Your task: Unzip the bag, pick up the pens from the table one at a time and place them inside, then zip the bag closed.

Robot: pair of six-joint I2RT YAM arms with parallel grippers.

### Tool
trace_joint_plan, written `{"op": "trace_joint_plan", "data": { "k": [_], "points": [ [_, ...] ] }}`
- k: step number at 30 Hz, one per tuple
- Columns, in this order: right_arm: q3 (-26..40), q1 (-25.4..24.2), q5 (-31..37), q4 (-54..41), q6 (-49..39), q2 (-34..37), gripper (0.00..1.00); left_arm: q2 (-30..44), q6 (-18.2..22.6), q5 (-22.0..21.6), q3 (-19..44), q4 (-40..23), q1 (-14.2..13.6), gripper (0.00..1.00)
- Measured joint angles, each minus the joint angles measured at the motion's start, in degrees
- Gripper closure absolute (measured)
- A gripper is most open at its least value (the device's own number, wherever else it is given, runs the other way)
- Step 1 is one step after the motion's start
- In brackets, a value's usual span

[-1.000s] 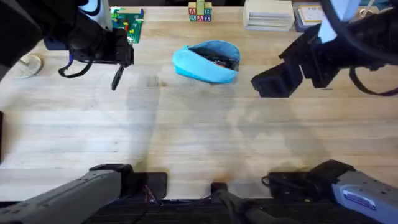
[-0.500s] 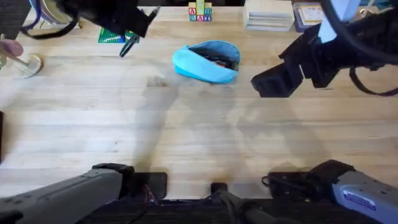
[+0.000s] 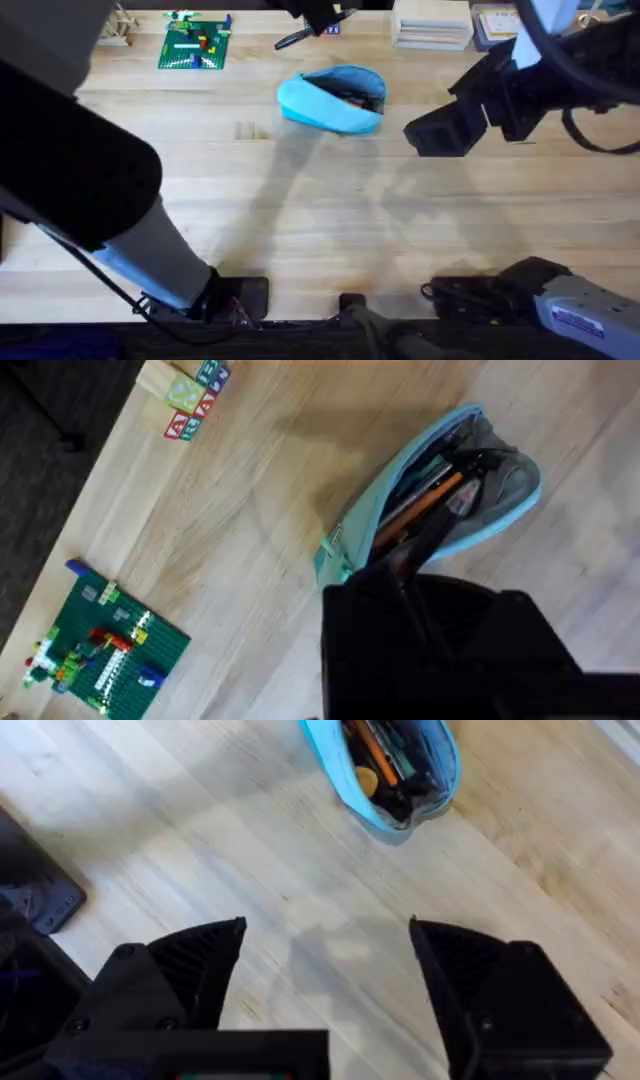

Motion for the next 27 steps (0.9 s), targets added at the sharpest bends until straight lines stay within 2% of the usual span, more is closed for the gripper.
{"op": "trace_joint_plan", "data": {
  "k": [4, 8, 23, 27],
  "points": [
    [0.0, 0.0, 0.0, 0.0, 0.0, 0.0, 0.004, 1.2, 0.3, 0.2, 0.0, 2.5, -2.5, 0.959],
    [0.0, 0.0, 0.0, 0.0, 0.0, 0.0, 0.004, 3.6, 0.4, 0.8, 0.1, 3.3, -3.7, 0.959],
    [0.0, 0.0, 0.0, 0.0, 0.0, 0.0, 0.003, 8.7, 0.4, 4.3, 0.1, 5.8, -4.1, 0.958],
    [0.0, 0.0, 0.0, 0.0, 0.0, 0.0, 0.004, 9.9, -0.3, 6.3, 0.1, 5.9, -4.4, 0.958]
  ]
}}
